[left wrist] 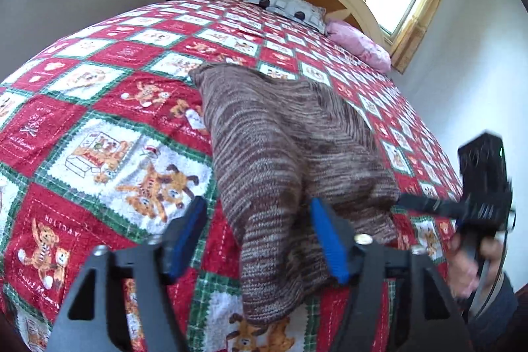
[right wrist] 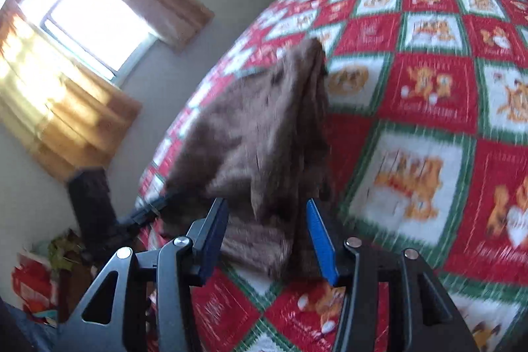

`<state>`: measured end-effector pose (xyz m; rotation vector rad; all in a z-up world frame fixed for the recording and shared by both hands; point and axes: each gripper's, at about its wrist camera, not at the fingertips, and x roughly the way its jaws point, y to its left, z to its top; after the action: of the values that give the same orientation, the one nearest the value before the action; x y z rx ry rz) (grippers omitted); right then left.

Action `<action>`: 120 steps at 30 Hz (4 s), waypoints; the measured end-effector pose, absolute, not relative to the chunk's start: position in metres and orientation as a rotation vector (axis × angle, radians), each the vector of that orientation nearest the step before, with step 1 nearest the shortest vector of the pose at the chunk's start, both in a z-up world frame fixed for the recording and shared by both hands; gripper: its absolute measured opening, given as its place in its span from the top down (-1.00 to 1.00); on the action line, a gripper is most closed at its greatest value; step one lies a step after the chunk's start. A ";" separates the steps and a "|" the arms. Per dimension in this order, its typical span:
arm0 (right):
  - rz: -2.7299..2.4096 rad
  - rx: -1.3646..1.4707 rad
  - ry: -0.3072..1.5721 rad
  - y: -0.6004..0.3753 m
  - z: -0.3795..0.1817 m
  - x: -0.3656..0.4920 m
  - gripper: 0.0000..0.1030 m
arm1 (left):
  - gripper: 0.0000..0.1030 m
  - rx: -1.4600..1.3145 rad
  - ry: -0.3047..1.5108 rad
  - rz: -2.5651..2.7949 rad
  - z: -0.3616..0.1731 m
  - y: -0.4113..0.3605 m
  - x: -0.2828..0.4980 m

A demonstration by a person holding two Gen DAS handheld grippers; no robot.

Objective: Fold small clothes

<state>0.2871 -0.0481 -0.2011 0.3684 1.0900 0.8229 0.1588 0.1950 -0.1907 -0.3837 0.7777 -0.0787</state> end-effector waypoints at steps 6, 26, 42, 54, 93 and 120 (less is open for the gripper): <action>0.779 0.391 1.085 -0.053 -0.201 0.283 0.92 | -0.37 -0.286 0.893 0.016 -0.207 0.183 0.173; 0.713 0.265 1.080 -0.066 -0.190 0.245 0.19 | -0.62 -0.203 0.795 0.126 -0.182 0.192 0.178; 0.681 -0.088 1.128 -0.043 -0.202 0.232 0.87 | -0.66 -0.208 0.812 0.099 -0.187 0.186 0.180; 0.837 0.168 0.922 -0.019 -0.151 0.273 0.82 | -0.87 -0.192 0.771 0.156 -0.187 0.194 0.183; 0.509 0.122 0.682 -0.057 -0.083 0.168 -0.34 | -1.00 -0.065 0.599 0.098 -0.097 0.151 0.090; 0.469 0.023 0.478 -0.058 -0.021 0.105 -0.35 | -1.00 -0.052 0.497 0.086 -0.059 0.138 0.062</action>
<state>0.1054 -0.0576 -0.0210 0.0232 0.4783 0.4685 0.0623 0.1382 -0.0586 -0.0521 0.4969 0.0864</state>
